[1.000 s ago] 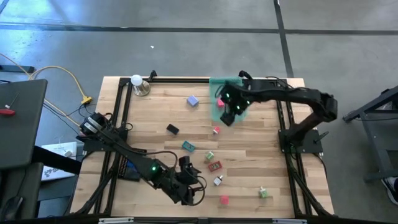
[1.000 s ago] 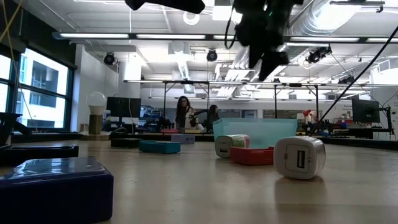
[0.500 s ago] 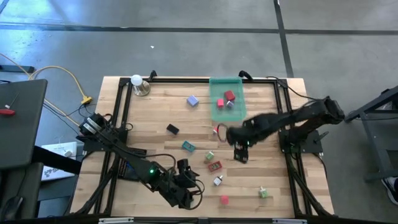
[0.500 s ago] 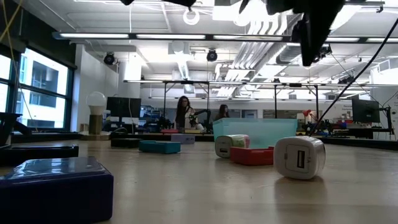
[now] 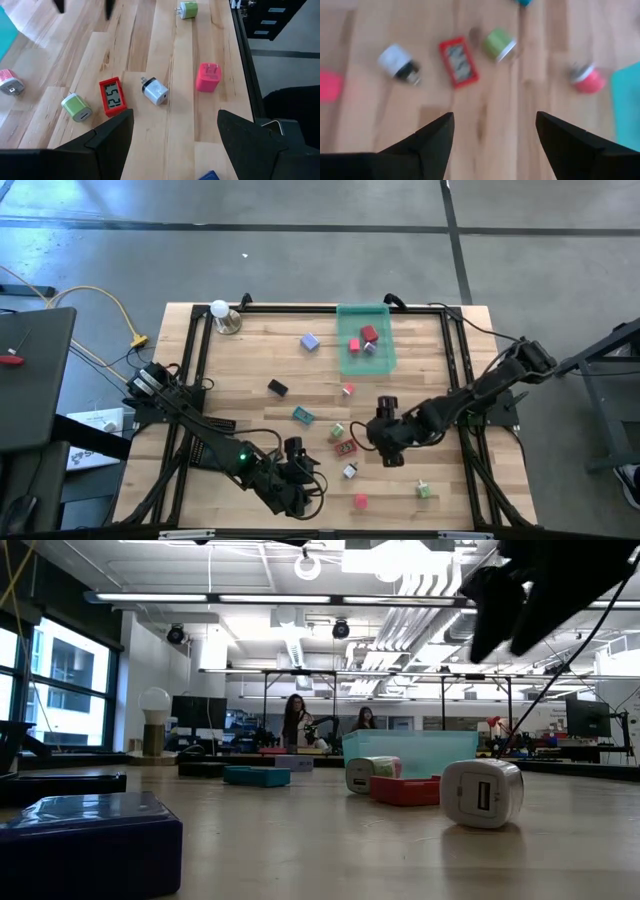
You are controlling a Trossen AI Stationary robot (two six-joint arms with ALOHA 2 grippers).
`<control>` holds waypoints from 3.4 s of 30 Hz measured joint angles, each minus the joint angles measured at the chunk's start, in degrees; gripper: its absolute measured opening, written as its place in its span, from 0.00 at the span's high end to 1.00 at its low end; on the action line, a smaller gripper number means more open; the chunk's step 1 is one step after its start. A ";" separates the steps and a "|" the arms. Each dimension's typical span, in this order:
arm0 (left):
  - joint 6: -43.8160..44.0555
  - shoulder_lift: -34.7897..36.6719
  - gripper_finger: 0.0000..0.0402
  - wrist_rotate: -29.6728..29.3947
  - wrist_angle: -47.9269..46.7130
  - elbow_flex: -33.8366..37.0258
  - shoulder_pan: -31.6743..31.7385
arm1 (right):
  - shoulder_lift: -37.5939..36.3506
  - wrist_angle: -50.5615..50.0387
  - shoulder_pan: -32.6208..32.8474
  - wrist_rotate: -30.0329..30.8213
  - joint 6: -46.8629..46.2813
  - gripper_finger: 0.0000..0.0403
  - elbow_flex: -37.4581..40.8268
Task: Pick & Place Office items
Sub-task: Put the red digital timer into the black bin
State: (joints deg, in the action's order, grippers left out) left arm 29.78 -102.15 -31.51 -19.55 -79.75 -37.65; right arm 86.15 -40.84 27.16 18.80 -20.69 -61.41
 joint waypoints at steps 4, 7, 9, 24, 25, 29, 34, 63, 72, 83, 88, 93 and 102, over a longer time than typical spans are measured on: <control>0.00 0.00 0.30 -0.03 -0.03 0.00 0.02 | 0.00 5.45 -0.49 2.20 1.56 0.33 2.37; 0.00 0.00 0.30 -0.04 -0.25 0.00 0.02 | 0.00 9.32 -0.75 1.54 7.47 0.33 4.33; 0.05 0.00 0.30 -0.04 -0.24 0.00 0.02 | 0.02 11.71 -1.04 0.06 12.11 0.33 5.67; -2.49 0.00 0.30 -0.28 -0.18 0.00 1.19 | 3.64 23.81 -2.95 -4.25 17.99 0.33 11.00; -3.26 0.00 0.30 -0.28 -0.14 0.00 1.42 | 4.53 24.67 -3.01 -4.17 18.26 0.33 10.96; -5.67 0.00 0.30 -0.26 0.40 0.00 2.73 | 8.21 27.40 -3.29 -4.08 19.80 0.33 11.01; -5.97 0.00 0.30 0.11 0.31 0.00 3.48 | 11.84 30.43 -3.32 -4.28 20.55 0.33 10.95; -4.28 0.00 0.30 0.24 0.24 0.00 1.57 | 16.94 36.03 -9.27 -17.15 25.17 0.46 10.89; -4.26 0.00 0.30 0.22 0.24 0.00 0.19 | 16.96 36.02 -9.27 -17.88 24.77 0.65 10.91; -4.28 0.00 0.30 0.18 0.02 0.00 -0.13 | 17.00 37.81 -7.59 -16.24 16.08 0.65 10.93; -4.28 0.00 0.30 0.18 0.00 0.00 -0.15 | 16.51 37.67 -4.96 -14.44 14.08 0.65 10.95; -4.30 0.00 0.30 0.20 -0.13 0.00 -0.14 | 13.90 37.39 -1.97 -8.31 12.11 0.65 10.45; -5.35 0.00 0.30 0.20 -0.36 0.04 -0.04 | 7.58 41.33 2.23 2.20 13.27 0.65 10.30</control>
State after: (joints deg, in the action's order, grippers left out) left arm 24.43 -102.15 -31.31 -19.92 -79.70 -37.69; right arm 93.73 0.50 29.39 21.00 -7.42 -51.11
